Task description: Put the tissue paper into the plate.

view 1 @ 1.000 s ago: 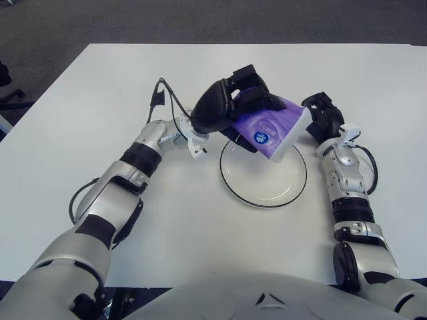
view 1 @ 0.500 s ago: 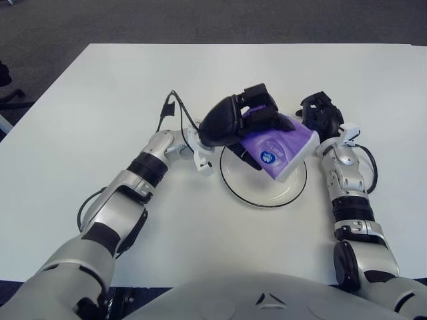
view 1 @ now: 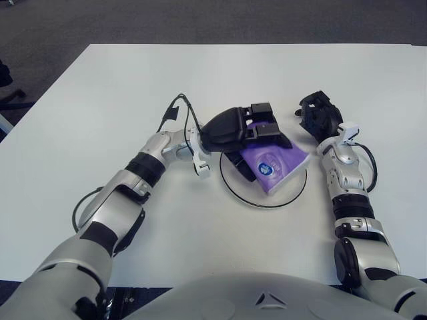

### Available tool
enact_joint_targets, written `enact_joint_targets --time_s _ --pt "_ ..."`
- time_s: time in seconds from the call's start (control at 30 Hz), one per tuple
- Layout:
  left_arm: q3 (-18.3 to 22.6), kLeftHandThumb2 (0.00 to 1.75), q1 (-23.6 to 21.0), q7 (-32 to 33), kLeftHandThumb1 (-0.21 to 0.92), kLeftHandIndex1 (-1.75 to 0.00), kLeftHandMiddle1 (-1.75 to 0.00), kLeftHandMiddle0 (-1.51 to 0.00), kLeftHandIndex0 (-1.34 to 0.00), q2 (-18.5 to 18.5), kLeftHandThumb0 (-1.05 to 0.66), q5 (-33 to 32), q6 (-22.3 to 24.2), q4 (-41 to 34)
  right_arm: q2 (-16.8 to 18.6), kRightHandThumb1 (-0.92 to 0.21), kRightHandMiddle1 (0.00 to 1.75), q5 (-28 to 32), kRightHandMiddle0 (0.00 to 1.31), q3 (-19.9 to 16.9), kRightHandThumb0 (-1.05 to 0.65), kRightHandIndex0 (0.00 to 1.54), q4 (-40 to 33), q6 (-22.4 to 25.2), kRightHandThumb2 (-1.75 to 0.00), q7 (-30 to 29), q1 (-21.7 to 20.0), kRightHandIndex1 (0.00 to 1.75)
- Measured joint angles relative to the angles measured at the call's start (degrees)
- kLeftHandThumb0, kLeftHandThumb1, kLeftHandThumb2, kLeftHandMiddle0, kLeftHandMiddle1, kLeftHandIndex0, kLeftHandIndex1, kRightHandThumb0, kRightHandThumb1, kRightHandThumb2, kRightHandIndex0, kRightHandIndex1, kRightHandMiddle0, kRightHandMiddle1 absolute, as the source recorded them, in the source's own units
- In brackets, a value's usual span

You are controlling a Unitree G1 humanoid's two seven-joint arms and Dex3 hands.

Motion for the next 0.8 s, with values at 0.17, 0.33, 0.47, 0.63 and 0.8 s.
enact_joint_targets --time_s 0.17,0.33,0.47,0.63,0.8 --pt "0.01 0.55 0.00 -5.73 0.92 -0.01 -0.02 -0.49 -0.42 0.69 -0.88 -4.58 0.01 -0.17 -0.13 -0.76 1.75 0.00 0.30 -0.04 -0.37 0.68 0.42 -0.32 -0.72 0.14 -0.12 1.75" --pt "0.14 0.64 0.03 -9.47 0.92 0.00 0.00 -0.37 -0.40 0.30 -0.93 -10.31 -0.22 -0.33 -0.21 -0.76 1.75 0.00 0.30 -0.04 -0.37 0.69 0.83 -0.56 -0.73 0.22 -0.23 1.75" --pt "0.12 0.69 0.21 -13.12 0.92 0.00 0.00 -0.31 -0.33 -0.25 -0.94 -14.41 -0.23 -0.52 -0.21 -0.76 1.75 0.03 0.30 -0.11 -0.37 0.69 1.24 -0.82 -0.73 0.51 -0.28 1.75" --pt "0.12 0.73 0.52 -17.25 0.92 0.00 0.00 -0.22 -0.24 -0.56 -0.97 -17.49 -0.09 -0.73 -0.18 -0.73 1.75 0.38 0.32 -0.57 -0.37 0.69 2.08 -1.38 -0.76 1.06 -0.47 1.75" --pt "0.34 0.74 0.84 -20.24 0.92 0.00 0.00 -0.15 -0.21 -0.62 -1.00 -19.14 0.24 -0.81 -0.18 -0.71 1.75 0.35 0.33 -0.89 -0.38 0.69 2.85 -1.92 -0.79 1.01 -1.05 1.75"
